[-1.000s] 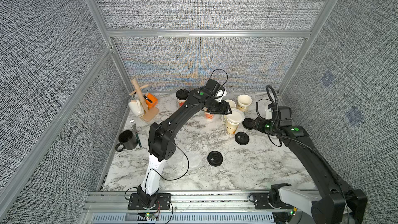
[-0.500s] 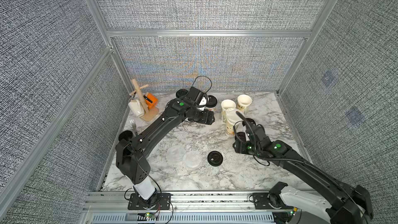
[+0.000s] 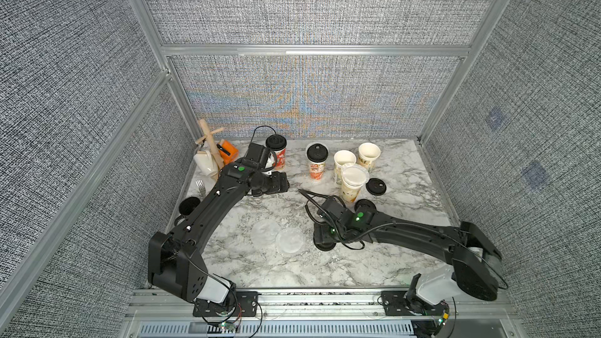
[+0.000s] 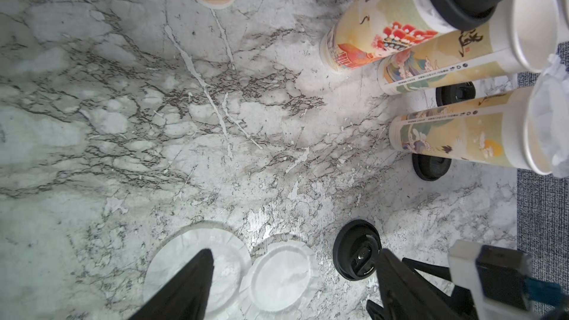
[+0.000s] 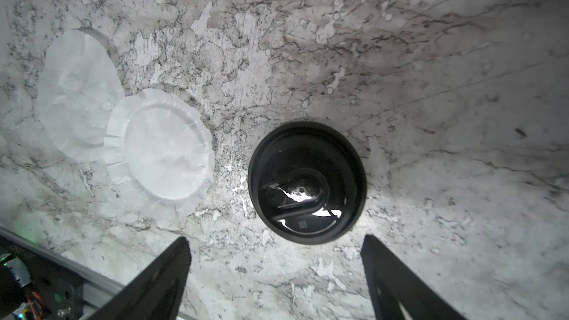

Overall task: Put the leak-proof paper on the milk tea cups
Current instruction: Pick up the cup lid from the center of the board.

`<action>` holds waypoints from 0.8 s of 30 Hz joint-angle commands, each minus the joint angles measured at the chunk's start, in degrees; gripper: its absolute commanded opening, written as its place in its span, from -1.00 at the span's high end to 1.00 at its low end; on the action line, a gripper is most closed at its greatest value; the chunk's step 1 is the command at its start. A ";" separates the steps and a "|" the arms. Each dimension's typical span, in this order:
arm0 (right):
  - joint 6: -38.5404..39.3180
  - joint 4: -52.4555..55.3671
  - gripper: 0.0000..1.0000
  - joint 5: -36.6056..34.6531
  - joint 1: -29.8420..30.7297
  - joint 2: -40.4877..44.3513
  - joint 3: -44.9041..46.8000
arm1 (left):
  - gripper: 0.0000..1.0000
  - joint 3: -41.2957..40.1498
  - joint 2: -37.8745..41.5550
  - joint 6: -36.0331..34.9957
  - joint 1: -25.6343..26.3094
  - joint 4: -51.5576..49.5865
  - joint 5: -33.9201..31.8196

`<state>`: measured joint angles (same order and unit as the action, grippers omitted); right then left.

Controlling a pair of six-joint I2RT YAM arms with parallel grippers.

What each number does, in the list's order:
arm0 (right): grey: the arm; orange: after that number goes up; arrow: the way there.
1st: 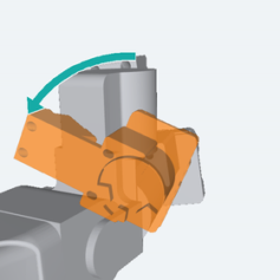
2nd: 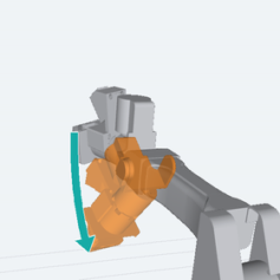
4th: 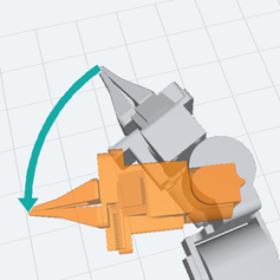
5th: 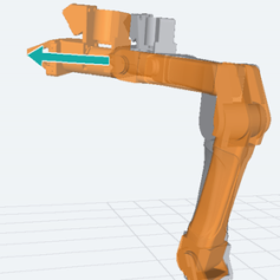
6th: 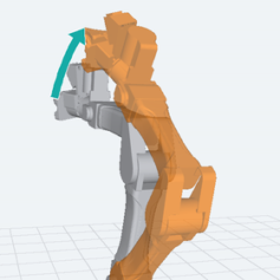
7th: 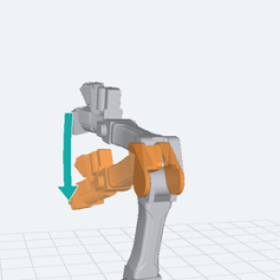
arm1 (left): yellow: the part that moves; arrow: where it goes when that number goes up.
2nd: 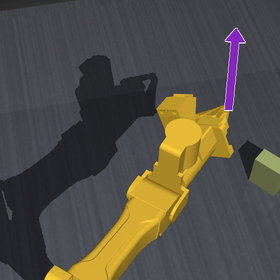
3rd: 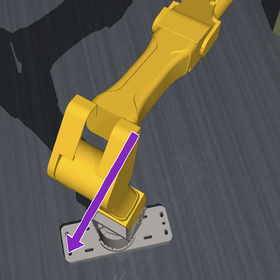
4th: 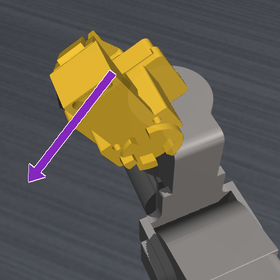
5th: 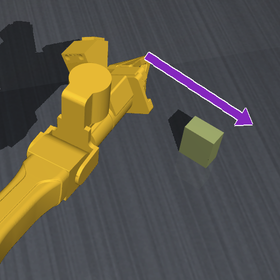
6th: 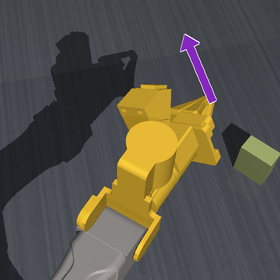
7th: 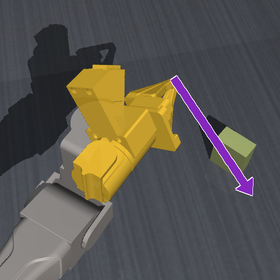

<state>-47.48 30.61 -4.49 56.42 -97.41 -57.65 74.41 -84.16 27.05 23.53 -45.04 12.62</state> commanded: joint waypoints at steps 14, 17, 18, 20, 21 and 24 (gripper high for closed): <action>-2.70 -1.04 -0.77 -1.51 0.35 -6.95 -0.62 | -0.69 -0.84 -0.58 -0.42 -0.43 1.54 2.32; -2.69 -1.56 -0.75 -1.56 0.35 -8.31 -0.63 | -0.69 -0.86 -0.74 -0.50 -0.46 1.50 2.32; -2.70 -1.66 -0.74 -1.65 0.35 -8.65 -0.70 | -0.69 -0.78 -0.86 -0.59 -0.44 1.37 2.34; -2.68 -1.78 -0.71 -1.75 0.31 -9.02 -0.76 | -0.69 -0.76 -0.92 -0.59 -0.50 1.38 2.28; -2.77 -1.77 -0.71 -1.84 0.26 -9.16 -0.89 | -0.69 -0.68 -1.05 -0.59 -0.50 1.39 2.32; -2.84 -1.49 -0.67 -2.32 0.26 -9.28 -1.15 | -0.69 -0.59 -1.22 -0.68 -0.50 1.40 2.47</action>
<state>-49.47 30.24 -5.89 56.64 -106.30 -58.43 73.58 -85.21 27.00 23.11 -44.45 14.85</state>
